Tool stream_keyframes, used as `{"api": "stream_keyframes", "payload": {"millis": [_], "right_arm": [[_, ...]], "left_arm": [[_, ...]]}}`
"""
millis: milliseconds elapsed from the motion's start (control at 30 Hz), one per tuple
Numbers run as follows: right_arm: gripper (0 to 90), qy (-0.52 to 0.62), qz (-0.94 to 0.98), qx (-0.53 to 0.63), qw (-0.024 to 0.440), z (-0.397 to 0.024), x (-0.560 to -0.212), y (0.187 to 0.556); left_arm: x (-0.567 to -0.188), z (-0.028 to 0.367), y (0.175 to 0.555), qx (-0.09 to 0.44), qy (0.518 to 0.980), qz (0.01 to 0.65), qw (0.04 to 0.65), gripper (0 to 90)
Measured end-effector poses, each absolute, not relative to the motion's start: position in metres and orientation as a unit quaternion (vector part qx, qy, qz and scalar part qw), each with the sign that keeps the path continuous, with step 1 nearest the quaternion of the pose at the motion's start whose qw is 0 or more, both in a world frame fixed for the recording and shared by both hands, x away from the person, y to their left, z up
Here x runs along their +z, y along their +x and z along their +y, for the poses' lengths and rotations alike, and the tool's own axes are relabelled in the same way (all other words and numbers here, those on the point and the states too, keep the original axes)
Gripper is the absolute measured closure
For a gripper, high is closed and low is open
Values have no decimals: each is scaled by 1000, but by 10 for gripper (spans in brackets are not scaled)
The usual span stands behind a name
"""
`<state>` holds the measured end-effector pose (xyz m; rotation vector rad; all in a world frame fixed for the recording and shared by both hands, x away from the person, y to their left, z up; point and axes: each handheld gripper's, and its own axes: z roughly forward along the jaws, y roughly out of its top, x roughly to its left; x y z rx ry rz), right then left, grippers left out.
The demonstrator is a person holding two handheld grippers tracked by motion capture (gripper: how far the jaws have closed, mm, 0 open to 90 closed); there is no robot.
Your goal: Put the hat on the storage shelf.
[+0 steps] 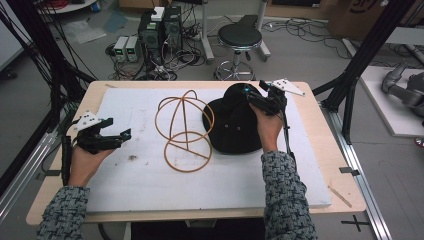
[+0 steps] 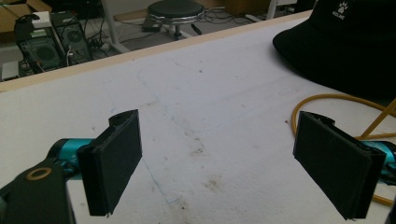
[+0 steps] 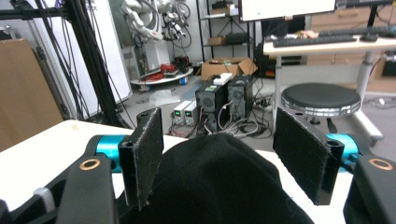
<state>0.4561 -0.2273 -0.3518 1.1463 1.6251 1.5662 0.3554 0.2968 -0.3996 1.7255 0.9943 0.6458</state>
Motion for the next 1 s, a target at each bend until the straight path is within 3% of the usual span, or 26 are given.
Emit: {"api": "stream_keyframes", "payload": {"millis": [367, 767, 1000], "right_arm": [[489, 444, 611, 592, 281, -224, -357, 459], [783, 445, 631, 553, 312, -219, -358, 457], [857, 438, 628, 549, 334, -221, -352, 453]], "left_arm": [[-399, 296, 355, 267, 714, 409, 501, 158], [-399, 296, 355, 267, 715, 409, 500, 157], [-399, 298, 355, 267, 715, 409, 500, 157]]}}
